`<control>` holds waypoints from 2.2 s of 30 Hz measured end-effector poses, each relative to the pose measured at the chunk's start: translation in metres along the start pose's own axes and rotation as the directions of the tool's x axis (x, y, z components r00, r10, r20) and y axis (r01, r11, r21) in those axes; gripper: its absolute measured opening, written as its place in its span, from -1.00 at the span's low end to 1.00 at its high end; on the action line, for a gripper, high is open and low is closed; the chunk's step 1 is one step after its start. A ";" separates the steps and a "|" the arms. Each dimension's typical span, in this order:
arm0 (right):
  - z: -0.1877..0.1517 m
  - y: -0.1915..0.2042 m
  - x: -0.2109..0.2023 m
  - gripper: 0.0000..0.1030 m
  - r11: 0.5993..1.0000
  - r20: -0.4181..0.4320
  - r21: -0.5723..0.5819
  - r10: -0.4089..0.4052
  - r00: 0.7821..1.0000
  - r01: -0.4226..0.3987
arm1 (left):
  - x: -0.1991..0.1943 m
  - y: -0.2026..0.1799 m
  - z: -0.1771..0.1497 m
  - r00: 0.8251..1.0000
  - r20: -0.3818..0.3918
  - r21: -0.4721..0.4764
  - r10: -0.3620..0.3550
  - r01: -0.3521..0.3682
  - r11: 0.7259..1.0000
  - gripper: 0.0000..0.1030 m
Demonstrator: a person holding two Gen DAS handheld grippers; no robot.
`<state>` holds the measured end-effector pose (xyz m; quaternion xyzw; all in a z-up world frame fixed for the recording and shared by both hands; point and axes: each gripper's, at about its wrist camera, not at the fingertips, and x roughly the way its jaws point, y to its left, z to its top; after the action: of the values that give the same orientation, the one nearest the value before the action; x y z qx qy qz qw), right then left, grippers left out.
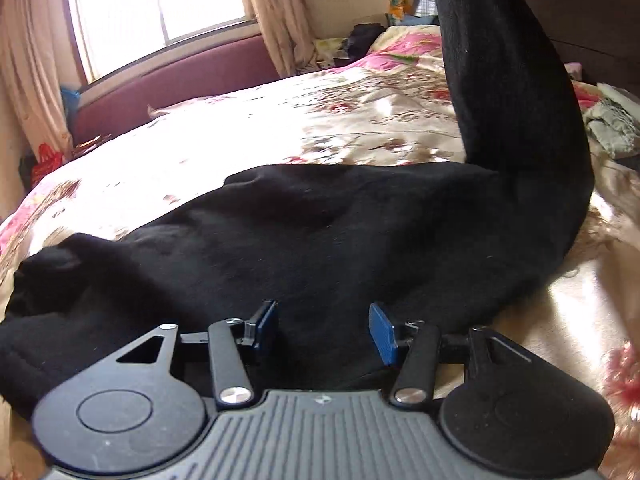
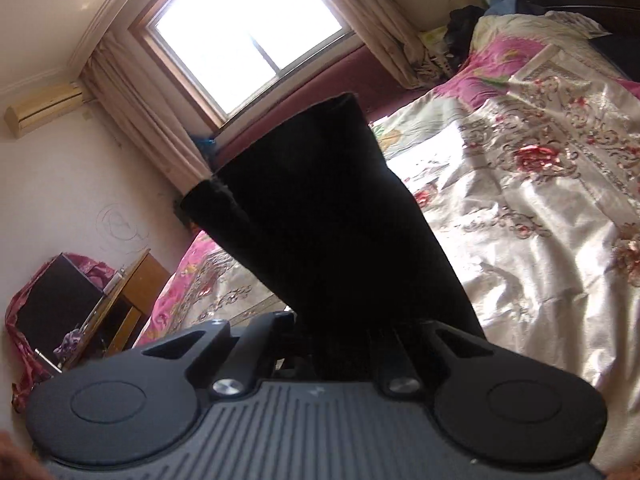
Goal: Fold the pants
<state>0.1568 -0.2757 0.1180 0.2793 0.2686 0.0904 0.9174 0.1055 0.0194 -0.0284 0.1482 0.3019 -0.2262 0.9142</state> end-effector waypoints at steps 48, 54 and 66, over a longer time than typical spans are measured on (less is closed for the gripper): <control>-0.098 0.160 0.236 0.07 0.780 -0.459 -0.537 0.047 0.887 -0.320 | -0.044 0.199 -0.005 0.966 -0.164 -0.415 0.202 -0.253 0.874 0.29; -0.102 0.117 0.280 -0.11 0.724 -0.550 -0.625 -0.144 0.822 -0.291 | -0.009 0.220 0.005 0.952 -0.114 -0.382 0.283 -0.305 0.872 0.29; -0.099 0.127 0.290 -0.18 0.773 -0.651 -0.479 0.004 0.759 -0.416 | 0.016 0.226 0.013 0.938 -0.211 -0.256 0.275 -0.325 0.911 0.12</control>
<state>0.3448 -0.0336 -0.0083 -0.0400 0.4749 0.3646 0.7999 0.2365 0.2022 0.0021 0.0776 0.3821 -0.0230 0.9206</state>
